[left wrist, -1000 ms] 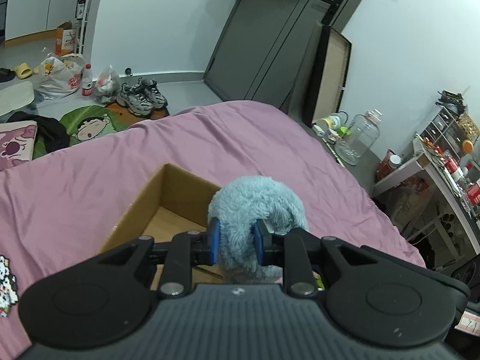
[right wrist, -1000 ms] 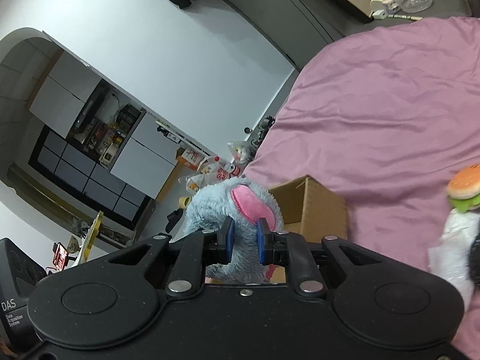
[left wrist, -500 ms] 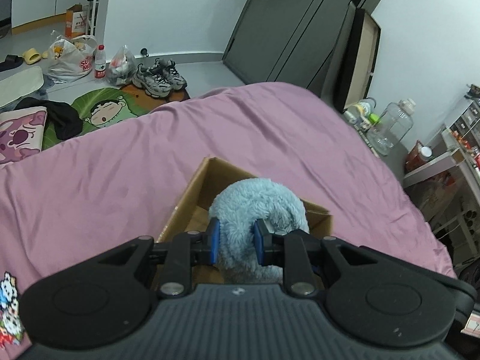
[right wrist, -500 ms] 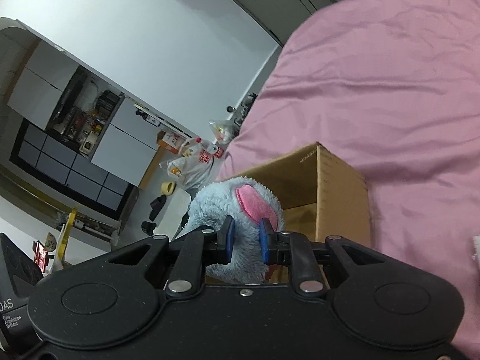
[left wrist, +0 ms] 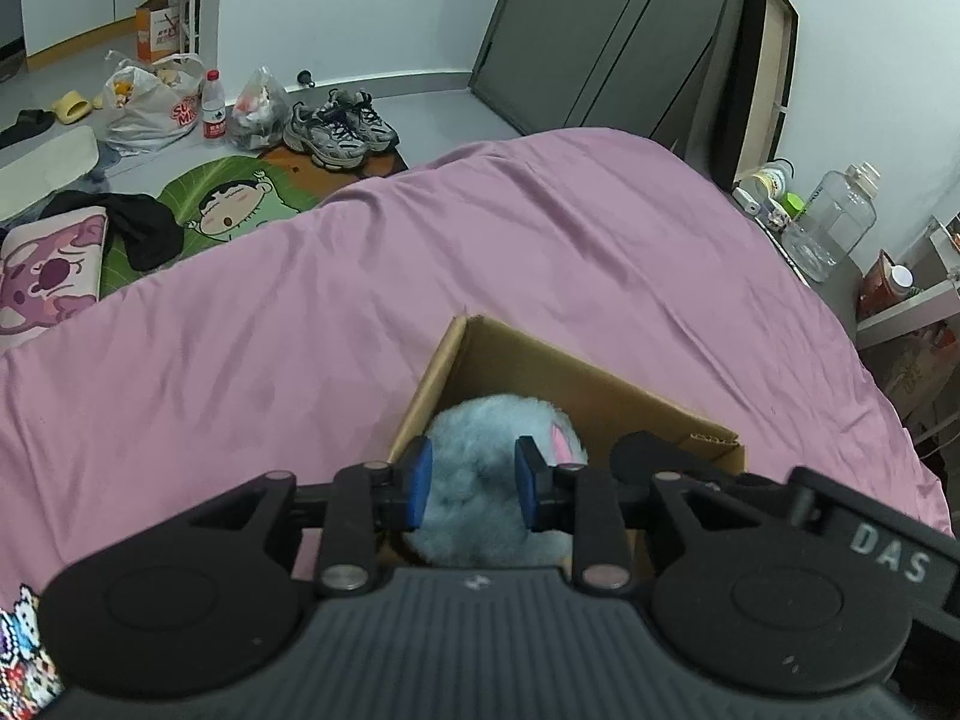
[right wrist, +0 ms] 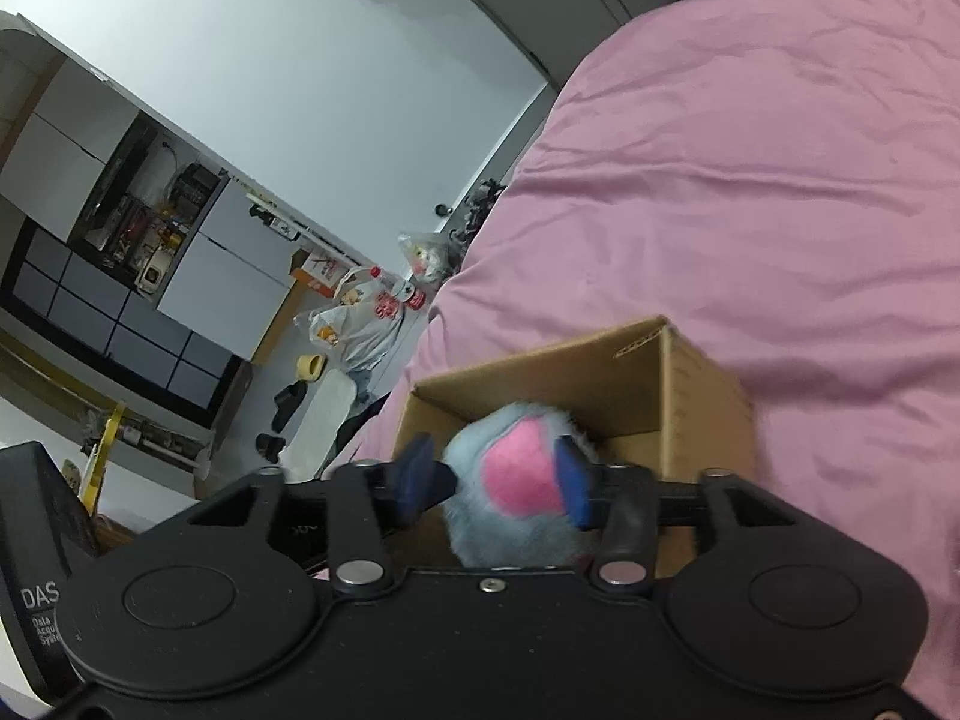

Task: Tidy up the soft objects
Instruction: 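Lower the fuzzy plush into the cardboard box and open both grippers, then move the left gripper to the burger plush while the right approaches the small blue plush, then grasp the burger plush with the left gripper while the right grasps the small blue plush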

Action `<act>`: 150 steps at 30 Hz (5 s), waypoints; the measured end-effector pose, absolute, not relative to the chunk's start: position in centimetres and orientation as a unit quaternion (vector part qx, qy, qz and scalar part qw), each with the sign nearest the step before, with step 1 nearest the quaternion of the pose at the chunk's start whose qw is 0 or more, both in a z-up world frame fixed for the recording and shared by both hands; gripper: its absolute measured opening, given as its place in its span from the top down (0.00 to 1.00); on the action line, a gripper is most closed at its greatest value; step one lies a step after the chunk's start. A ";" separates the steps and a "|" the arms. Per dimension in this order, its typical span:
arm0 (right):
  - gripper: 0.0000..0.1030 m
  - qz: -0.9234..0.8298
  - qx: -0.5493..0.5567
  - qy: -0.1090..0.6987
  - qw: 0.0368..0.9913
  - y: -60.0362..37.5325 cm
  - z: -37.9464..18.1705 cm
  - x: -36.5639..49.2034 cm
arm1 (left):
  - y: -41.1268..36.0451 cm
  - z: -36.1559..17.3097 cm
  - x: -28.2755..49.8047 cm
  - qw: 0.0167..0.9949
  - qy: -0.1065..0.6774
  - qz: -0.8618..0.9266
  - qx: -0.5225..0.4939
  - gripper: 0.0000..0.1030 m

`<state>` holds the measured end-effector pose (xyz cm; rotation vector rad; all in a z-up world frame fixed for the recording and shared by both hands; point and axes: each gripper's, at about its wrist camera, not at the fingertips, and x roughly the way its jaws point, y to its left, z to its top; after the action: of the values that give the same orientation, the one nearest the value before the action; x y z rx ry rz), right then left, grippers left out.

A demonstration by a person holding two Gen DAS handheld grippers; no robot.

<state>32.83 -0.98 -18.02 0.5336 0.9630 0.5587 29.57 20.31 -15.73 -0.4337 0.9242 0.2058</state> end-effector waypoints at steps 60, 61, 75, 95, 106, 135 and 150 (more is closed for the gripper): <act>0.00 0.072 0.231 0.345 0.907 -27.0 -8.0 23.4 | 0.1 -4.9 22.6 0.925 0.368 0.038 -0.083 0.29; 0.00 0.071 0.229 0.346 0.907 -27.2 -8.2 23.5 | -0.2 -5.0 22.7 0.925 0.369 0.037 -0.083 0.29; 0.06 0.066 0.314 0.373 0.871 -30.6 -12.3 25.6 | -4.1 -7.9 25.6 0.914 0.397 0.028 -0.082 0.29; 0.53 0.068 0.357 0.443 0.820 -29.6 -19.2 31.4 | -7.0 -14.8 32.3 0.882 0.459 0.022 -0.106 0.29; 0.66 0.062 0.386 0.468 0.793 -29.4 -22.3 33.1 | -7.5 -18.4 35.2 0.862 0.488 0.025 -0.132 0.29; 0.85 0.084 0.368 0.488 0.787 -26.5 -23.9 34.8 | -3.3 -18.7 35.6 0.850 0.475 0.032 -0.227 0.58; 0.89 0.123 0.331 0.442 0.825 -23.6 -18.8 33.3 | 1.4 -14.2 32.0 0.868 0.442 0.038 -0.221 0.58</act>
<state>33.30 -23.58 -18.76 0.7029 0.9388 0.2615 32.01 1.42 -14.19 -0.4632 0.9256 0.0787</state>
